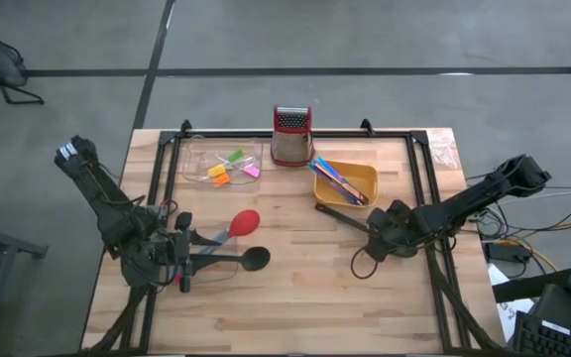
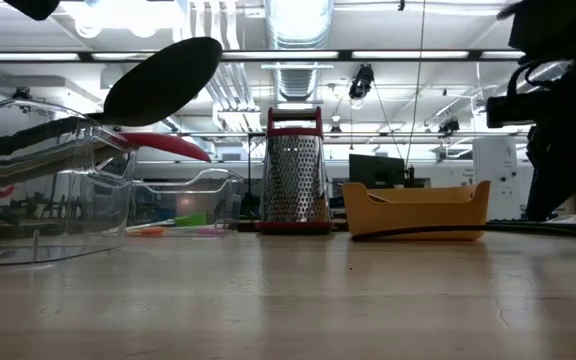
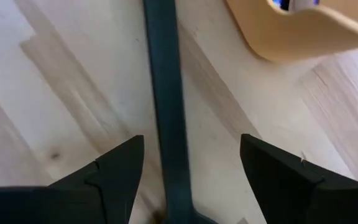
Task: Pick & Place Kitchen Items
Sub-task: Put the black spoon into the bottom transparent bin
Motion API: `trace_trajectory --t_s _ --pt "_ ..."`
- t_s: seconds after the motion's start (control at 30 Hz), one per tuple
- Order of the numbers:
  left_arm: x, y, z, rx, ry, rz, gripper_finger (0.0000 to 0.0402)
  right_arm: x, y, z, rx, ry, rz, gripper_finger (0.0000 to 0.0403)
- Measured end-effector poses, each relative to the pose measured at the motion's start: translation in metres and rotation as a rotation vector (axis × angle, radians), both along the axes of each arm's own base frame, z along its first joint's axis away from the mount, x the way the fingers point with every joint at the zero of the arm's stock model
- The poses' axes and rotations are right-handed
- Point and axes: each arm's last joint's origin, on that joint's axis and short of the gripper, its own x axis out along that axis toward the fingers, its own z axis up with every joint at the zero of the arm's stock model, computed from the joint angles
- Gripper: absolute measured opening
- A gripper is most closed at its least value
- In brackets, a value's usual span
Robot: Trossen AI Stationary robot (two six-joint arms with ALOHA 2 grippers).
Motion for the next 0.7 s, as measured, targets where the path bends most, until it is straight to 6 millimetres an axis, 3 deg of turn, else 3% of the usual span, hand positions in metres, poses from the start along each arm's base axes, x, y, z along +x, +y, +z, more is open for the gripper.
trace_trajectory --t_s 0.5,0.7 --pt "0.000 0.000 0.000 -0.002 -0.001 0.000 0.0181 -0.011 -0.003 -0.025 0.034 -0.010 -0.008 0.0205" --pt "0.000 0.000 0.000 -0.002 -0.001 0.001 0.0181 -0.009 -0.002 -0.025 0.068 -0.020 0.014 0.0147"
